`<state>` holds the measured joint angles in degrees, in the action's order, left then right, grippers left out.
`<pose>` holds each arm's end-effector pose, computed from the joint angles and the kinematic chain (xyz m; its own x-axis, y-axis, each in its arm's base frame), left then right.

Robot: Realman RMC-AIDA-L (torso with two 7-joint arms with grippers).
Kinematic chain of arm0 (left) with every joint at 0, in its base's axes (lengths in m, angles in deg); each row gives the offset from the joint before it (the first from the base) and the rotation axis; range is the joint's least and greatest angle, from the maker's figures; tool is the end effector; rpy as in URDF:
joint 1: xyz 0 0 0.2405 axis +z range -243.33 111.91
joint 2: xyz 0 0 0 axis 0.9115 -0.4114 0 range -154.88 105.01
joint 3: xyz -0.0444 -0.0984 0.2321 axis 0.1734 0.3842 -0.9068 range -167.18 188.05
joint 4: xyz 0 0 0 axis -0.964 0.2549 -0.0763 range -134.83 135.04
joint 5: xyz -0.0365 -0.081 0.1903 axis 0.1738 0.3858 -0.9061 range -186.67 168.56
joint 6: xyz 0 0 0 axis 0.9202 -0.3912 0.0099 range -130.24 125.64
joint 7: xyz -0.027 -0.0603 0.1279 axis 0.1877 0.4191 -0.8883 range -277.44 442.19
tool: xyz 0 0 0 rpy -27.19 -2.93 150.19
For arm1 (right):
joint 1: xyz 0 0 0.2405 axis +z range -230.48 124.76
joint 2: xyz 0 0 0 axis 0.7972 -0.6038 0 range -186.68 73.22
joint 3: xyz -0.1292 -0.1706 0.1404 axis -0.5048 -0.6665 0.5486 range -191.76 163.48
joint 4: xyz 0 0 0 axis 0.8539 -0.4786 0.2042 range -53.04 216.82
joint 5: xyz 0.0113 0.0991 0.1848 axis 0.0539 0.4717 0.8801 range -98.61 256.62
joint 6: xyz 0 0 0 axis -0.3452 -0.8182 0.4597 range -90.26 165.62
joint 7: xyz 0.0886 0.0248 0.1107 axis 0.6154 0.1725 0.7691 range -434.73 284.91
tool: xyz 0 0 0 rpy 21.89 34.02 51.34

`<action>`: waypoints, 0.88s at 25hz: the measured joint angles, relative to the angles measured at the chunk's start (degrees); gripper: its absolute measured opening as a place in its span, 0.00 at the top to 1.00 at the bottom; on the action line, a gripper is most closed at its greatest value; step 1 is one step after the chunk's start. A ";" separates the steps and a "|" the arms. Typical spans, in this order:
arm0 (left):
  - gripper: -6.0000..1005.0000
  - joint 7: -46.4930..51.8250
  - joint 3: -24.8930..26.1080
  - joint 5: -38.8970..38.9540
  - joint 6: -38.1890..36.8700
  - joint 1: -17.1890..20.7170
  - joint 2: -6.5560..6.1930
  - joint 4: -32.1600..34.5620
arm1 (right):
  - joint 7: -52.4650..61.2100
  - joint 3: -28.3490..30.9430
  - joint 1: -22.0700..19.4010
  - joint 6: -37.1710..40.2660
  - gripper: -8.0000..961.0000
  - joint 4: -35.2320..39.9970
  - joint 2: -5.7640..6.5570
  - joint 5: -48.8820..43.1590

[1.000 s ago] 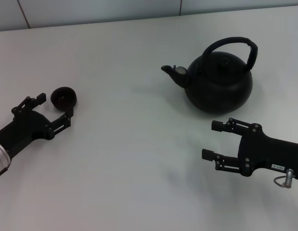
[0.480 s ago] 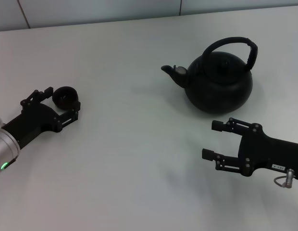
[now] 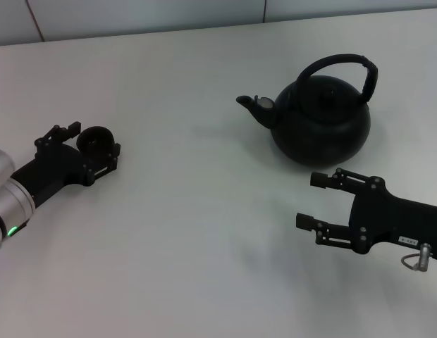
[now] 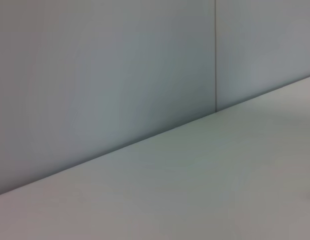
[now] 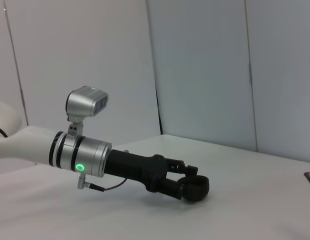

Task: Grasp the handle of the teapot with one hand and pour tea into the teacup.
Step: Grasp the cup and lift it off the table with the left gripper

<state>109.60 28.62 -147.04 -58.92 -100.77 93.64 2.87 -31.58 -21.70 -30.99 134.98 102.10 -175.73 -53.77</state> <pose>-0.3192 0.3461 -0.0629 0.8652 0.2029 0.4586 0.4794 -0.6028 -0.6378 0.3263 0.2394 -0.0206 0.7670 -0.1575 -0.6220 -0.4164 -0.8597 -0.2959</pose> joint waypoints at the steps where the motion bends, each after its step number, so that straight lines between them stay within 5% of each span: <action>1: 0.18 -0.04 0.00 0.00 0.29 -0.14 0.00 -0.16 | 0.00 0.00 0.01 0.00 0.19 0.02 0.00 0.04; 22: 0.20 -0.07 0.00 0.00 2.10 -0.72 -0.02 -0.57 | 0.00 0.00 0.10 0.01 0.20 0.08 0.07 0.07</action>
<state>109.53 28.63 -147.04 -56.82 -101.49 93.63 2.30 -31.58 -21.70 -30.89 134.99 102.19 -175.66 -53.70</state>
